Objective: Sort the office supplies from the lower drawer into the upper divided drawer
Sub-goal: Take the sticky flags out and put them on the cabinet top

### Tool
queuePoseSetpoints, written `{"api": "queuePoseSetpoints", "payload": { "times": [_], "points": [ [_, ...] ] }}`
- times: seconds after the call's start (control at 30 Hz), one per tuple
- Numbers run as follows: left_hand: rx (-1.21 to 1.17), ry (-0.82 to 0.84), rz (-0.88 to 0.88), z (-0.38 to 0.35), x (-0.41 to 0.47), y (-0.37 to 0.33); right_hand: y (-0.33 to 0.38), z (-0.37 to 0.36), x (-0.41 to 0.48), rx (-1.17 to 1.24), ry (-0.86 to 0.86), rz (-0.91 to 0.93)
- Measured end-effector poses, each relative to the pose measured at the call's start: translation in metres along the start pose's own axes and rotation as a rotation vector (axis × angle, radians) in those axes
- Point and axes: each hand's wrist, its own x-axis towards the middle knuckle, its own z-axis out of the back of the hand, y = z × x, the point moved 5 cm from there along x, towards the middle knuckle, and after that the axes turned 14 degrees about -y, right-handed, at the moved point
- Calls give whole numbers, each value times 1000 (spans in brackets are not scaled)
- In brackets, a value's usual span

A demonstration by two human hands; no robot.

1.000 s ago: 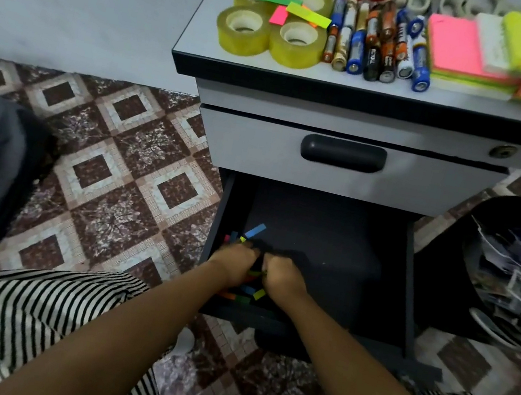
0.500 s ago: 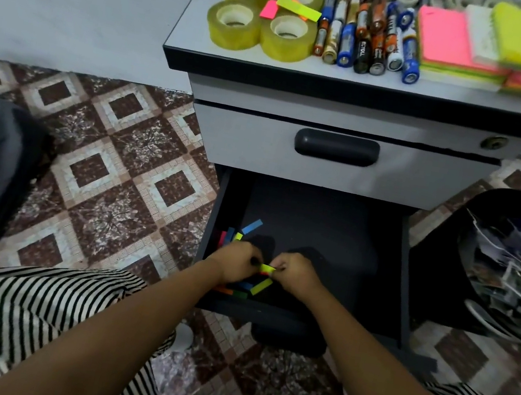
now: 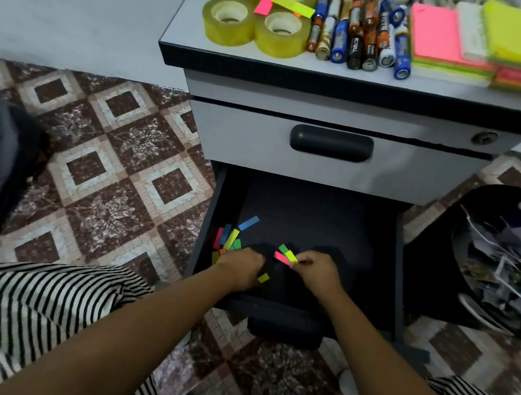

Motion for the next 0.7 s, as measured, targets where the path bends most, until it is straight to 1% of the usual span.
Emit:
{"api": "queuePoseSetpoints", "payload": {
  "times": [0.1, 0.27, 0.4, 0.47, 0.53, 0.6, 0.67, 0.7],
  "points": [
    [37, 1, -2, -3, 2, -3, -4, -3, -1, 73, 9, -57],
    [-47, 41, 16, -12, 8, -1, -6, -4, -5, 151, 38, -136],
    [-237, 34, 101, -12, 7, 3, -3, -2, -7, 195, 52, -166],
    [-340, -5, 135, -9, 7, 5, -1, 1, -9, 237, 60, -189],
    [-541, -83, 233, -2, 7, 9, 2, 3, -12, 326, 67, -223],
    [-924, -151, 409, 4, 6, 10, 7, 4, -16, 419, 75, -256],
    [-1314, -168, 568, 12, 2, 5, 15, 6, -21, 485, 75, -264],
    [-1460, -161, 616, 14, 1, 1, 19, 8, -23, 516, 67, -265]
  ]
}}
